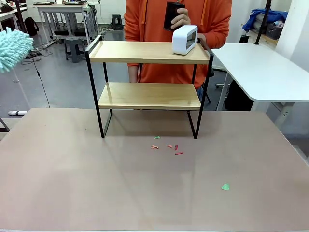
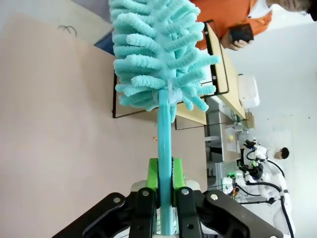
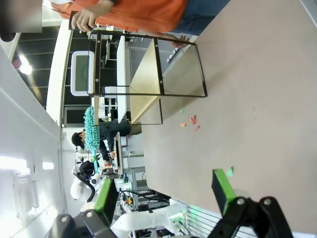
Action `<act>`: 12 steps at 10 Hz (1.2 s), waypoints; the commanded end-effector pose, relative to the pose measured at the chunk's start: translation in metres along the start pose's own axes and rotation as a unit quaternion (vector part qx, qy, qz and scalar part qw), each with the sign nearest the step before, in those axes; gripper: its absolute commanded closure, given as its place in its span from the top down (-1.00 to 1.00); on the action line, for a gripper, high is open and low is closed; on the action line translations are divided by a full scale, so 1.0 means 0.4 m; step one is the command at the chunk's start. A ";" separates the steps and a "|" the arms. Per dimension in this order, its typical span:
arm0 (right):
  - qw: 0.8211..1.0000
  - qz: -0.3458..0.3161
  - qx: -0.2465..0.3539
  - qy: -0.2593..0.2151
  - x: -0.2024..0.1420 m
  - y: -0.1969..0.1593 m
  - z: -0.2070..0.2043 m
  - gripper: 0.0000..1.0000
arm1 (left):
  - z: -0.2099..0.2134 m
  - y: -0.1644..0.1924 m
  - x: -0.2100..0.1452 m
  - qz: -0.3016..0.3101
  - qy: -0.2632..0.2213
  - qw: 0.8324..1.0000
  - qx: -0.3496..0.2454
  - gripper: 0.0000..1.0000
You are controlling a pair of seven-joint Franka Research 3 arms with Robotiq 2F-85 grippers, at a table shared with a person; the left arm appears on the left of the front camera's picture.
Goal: Clean the shelf.
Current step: Hand the Duster back to the human.
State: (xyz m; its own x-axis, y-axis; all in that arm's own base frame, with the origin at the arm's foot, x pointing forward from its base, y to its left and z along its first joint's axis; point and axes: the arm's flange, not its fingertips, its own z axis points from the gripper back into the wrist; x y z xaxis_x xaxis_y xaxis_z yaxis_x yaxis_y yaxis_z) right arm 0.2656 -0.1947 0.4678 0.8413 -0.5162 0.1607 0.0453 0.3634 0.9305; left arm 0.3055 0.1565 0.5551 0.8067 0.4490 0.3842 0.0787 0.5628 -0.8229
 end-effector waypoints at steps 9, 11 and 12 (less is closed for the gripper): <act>0.997 0.063 0.033 -0.029 0.021 0.094 -0.004 1.00 | 0.044 -0.089 0.018 -0.043 0.008 0.994 -0.103 -0.75; 0.984 0.158 0.084 0.024 0.031 0.306 -0.092 1.00 | 0.102 -0.281 0.016 -0.133 0.052 0.962 -0.232 -0.75; 0.974 0.198 0.092 0.062 0.001 0.387 -0.170 1.00 | 0.115 -0.348 -0.015 -0.175 0.104 0.939 -0.276 -0.75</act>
State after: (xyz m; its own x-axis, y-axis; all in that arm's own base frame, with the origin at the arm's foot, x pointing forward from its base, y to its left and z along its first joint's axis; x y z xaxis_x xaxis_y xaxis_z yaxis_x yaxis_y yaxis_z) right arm 0.2920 -0.1152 0.5803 0.8343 -0.3449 0.4301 -0.2928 0.3838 0.8758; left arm 0.2673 0.1070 0.6766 0.7735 0.2161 0.5958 0.5176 0.3271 -0.7906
